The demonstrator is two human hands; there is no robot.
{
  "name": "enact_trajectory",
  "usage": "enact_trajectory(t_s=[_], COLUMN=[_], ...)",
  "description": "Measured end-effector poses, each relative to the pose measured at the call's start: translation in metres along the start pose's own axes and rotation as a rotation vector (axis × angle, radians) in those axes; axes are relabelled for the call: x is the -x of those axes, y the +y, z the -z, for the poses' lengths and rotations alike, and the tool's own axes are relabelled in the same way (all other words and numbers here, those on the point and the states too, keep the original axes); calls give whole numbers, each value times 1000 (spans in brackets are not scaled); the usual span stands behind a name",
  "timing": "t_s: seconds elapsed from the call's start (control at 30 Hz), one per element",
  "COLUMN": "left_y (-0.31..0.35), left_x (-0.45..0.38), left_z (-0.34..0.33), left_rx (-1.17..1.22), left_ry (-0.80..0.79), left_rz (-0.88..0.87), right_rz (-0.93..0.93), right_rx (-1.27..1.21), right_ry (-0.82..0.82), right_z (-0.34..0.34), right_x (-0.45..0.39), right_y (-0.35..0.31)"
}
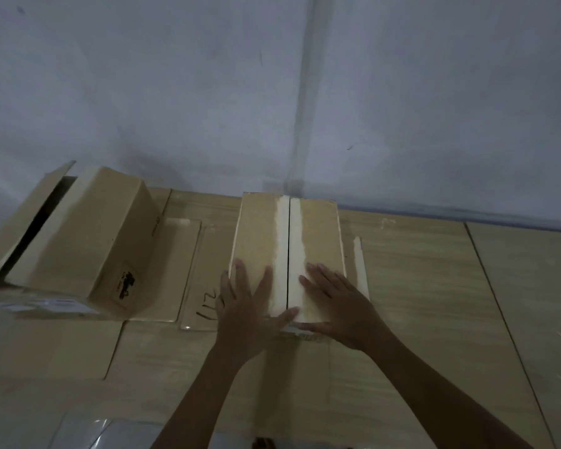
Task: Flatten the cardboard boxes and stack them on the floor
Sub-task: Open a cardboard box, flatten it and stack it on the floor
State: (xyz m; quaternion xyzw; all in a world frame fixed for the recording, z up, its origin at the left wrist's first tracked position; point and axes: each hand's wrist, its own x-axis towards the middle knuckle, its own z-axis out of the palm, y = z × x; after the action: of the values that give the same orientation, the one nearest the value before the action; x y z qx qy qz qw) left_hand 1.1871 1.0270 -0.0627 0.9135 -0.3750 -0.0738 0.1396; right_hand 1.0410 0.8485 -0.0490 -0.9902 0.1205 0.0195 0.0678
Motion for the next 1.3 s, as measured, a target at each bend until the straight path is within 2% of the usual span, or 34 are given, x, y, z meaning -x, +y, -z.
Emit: enact_trajectory(t_s=[0.17, 0.27, 0.37, 0.43, 0.5, 0.53, 0.57, 0.63, 0.7, 0.77, 0.83, 0.93, 1.07, 1.13, 1.2, 1.3], left_y=[0, -7, -10, -14, -24, -32, -39, -46, -37, -16, 12, 51, 62, 55, 37, -5], left_x=[2, 0, 3, -1, -5, -7, -8, -3, 4, 4, -5, -17, -27, -26, -25, -19], left_z=[5, 12, 18, 17, 12, 7, 6, 15, 24, 23, 14, -1, 3, 27, 62, 116], left_rx=[73, 69, -28, -46, 15, 59, 130, 320, 386, 200, 23, -122, -170, -74, 236, 678], left_ry=[-77, -176, -121, -55, -30, 25, 102, 167, 118, 122, 108, -17, -99, -129, -57, 27], left_rz=[-114, -149, -188, -217, -378, -471, -488, -276, -96, -90, -47, 137, 204, 127, 82, 132], right_rz=[-45, -86, -431, -668, -898, -999, -1080, -1213, -1309, -1350, -1353, -1379, -1398, -1426, -1453, -1449], right_rx=[-113, -275, -724, -846, -939, -999, -1100, -1475, -1863, -2031, -2092, -2107, -2006, -1865, -1721, -1555], right_ry=[65, 326, 504, 702, 840, 893, 927, 962, 898, 795, 767, 714, 550, 414, 345, 327], right_z=[-14, -14, 2, 11, 13, 13, 8, -4, -14, -23, -29, -33, -35, -35, -36, -40], right_x=[19, 28, 37, 36, 37, 38, 42, 49, 57, 62, 61, 58, 58, 58, 59, 61], right_y=[-8, -25, -45, -55, -53, -49, -41, -23, -11, -5, -4, -4, 0, 4, 11, 15])
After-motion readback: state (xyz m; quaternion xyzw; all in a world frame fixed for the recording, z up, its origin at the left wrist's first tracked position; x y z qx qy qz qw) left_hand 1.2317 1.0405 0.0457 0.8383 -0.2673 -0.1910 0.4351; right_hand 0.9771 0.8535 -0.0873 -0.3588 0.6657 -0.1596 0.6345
